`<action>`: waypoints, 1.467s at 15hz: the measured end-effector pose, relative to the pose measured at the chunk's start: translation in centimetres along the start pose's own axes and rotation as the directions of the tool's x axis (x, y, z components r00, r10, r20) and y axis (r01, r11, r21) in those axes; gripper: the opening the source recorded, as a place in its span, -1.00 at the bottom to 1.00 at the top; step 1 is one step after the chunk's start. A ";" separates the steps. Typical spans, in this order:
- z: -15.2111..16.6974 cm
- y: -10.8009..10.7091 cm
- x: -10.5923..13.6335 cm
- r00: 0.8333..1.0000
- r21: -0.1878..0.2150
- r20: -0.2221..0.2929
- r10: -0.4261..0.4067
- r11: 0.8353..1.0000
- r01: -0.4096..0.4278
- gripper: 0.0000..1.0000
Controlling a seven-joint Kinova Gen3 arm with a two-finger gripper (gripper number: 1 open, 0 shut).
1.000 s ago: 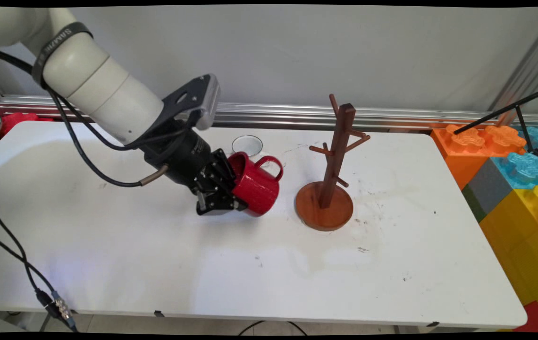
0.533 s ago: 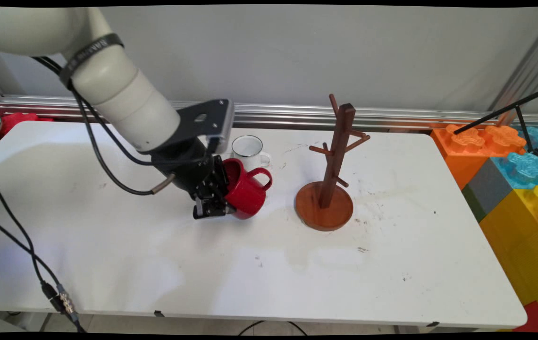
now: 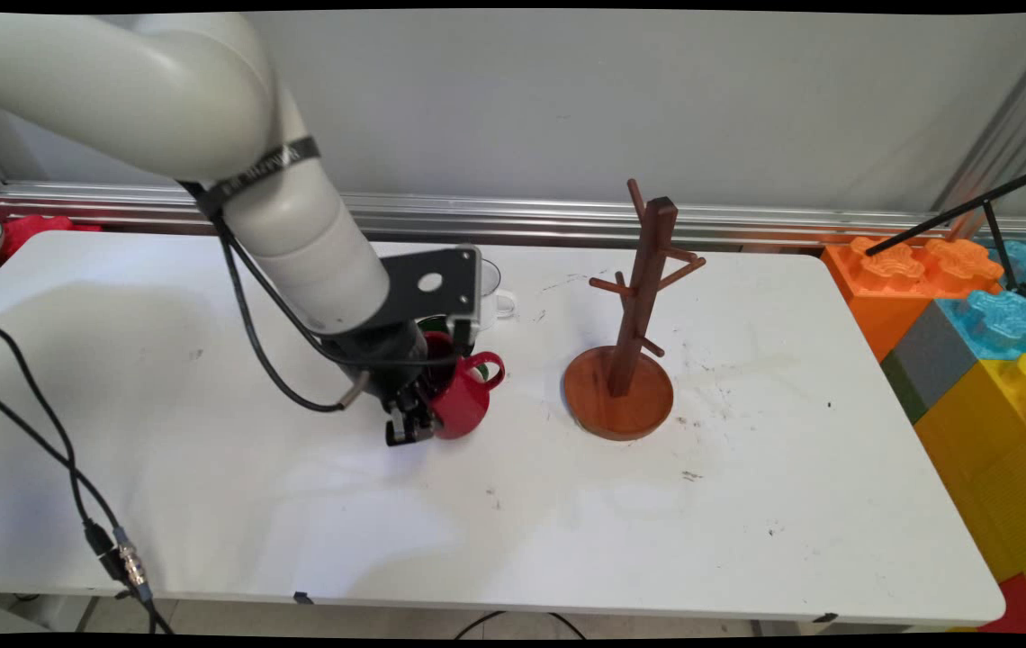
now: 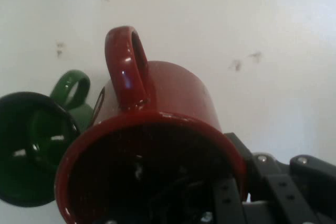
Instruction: Place the picked object on the table
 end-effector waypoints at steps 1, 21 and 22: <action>0.3 0.1 0.2 1.000 0.000 0.009 -0.004 1.000 0.004 -1.00; 6.8 1.5 5.0 0.995 0.006 0.080 -0.053 0.999 0.053 -1.00; 6.9 1.5 5.1 0.995 0.006 0.080 -0.053 0.999 0.053 -1.00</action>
